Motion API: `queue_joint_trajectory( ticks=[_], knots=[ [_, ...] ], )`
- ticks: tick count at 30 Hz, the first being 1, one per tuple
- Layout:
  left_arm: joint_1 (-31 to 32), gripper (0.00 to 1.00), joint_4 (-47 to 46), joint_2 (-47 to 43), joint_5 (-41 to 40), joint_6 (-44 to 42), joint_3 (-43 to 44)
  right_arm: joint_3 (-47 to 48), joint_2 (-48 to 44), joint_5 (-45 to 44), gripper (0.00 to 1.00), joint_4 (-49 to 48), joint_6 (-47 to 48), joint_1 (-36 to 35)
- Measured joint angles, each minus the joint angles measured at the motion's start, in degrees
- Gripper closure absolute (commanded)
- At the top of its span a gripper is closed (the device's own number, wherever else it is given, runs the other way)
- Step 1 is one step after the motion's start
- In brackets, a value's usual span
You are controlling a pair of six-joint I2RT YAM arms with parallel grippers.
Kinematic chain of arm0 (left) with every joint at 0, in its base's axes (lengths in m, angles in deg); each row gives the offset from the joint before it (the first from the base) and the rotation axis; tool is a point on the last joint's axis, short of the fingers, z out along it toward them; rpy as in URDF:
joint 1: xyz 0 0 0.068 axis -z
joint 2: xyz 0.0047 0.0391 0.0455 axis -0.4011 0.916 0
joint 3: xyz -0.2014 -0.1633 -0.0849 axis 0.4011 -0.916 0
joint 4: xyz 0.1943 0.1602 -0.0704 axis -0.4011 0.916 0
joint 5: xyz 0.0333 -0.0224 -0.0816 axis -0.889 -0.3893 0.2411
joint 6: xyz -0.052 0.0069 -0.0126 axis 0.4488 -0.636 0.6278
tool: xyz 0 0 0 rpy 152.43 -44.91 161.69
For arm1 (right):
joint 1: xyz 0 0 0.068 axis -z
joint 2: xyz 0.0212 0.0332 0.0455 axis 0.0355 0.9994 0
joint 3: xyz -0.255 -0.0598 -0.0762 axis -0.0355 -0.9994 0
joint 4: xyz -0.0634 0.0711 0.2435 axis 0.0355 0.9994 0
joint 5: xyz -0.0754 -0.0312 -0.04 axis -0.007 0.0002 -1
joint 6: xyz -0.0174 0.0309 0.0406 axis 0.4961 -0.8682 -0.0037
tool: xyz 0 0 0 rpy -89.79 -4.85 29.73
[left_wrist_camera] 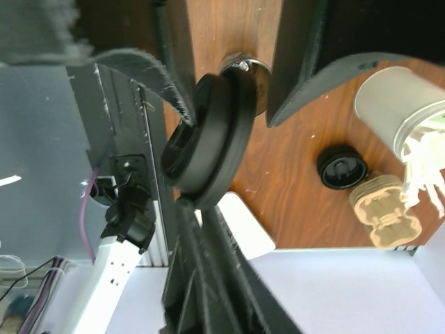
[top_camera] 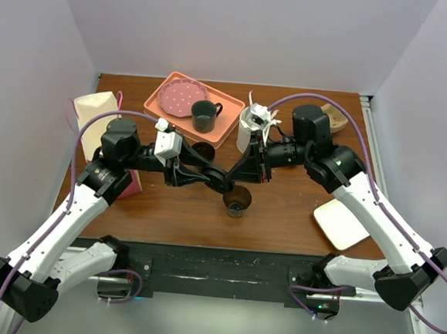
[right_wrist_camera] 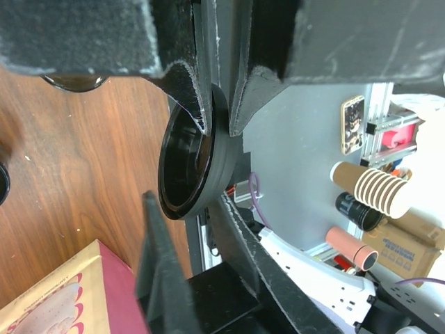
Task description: Pack the takeout coffee
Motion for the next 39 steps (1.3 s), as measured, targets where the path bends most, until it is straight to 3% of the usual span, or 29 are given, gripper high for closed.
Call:
queue_joint_trajectory(
  ticks=[3,4,7,8,10,11,13,14,22,27,30,36,39],
  knots=[
    [0.0,0.68,-2.2,0.0,0.9,2.9,-0.5,-0.3,0.3,0.0,0.8,-0.4,-0.4,0.4],
    [0.0,0.71,-2.9,0.0,0.9,4.2,-0.8,-0.3,0.4,0.1,0.68,-0.7,-0.6,0.7],
    [0.0,0.73,-4.7,0.0,0.5,7.0,-1.6,-0.4,0.4,-0.7,0.52,-1.5,-1.8,1.2],
    [0.0,0.73,-5.6,0.0,-0.1,8.4,-1.9,-0.4,0.4,-1.1,0.41,-1.7,-2.3,1.3],
    [0.0,0.73,-7.0,-0.1,-1.2,11.2,-2.4,-0.5,0.3,-3.9,0.32,-1.8,-3.5,1.4],
    [0.0,0.74,-7.5,-0.1,-2.1,12.9,-2.5,-0.5,0.2,-6.1,0.19,-1.9,-4.1,1.5],
    [0.0,0.75,-9.0,-0.2,-3.8,16.5,-3.1,-0.5,-0.3,-10.2,0.03,-1.9,-5.9,1.7],
    [0.0,0.75,-9.7,-0.2,-4.7,18.6,-3.5,-0.5,-0.6,-12.6,0.02,-2.1,-6.9,1.8],
    [0.0,0.78,-13.6,1.9,-13.1,34.6,-4.3,-3.0,-6.9,-26.2,0.05,-4.4,-16.2,2.1],
    [0.0,0.78,-15.3,3.9,-16.9,45.5,-4.3,-8.3,-8.6,-28.5,0.1,-7.8,-21.2,2.1],
    [0.0,0.76,-15.6,4.7,-18.1,49.9,-4.3,-10.0,-7.3,-29.1,0.18,-8.7,-23.1,2.1],
    [0.1,0.78,-16.9,4.8,-18.9,54.5,-6.8,-10.5,-4.1,-30.4,0.47,-10.6,-25.4,2.1],
    [0.1,0.71,-16.6,5.0,-19.4,55.8,-8.2,-10.5,-3.5,-30.9,0.55,-11.0,-26.3,2.1]
  ],
)
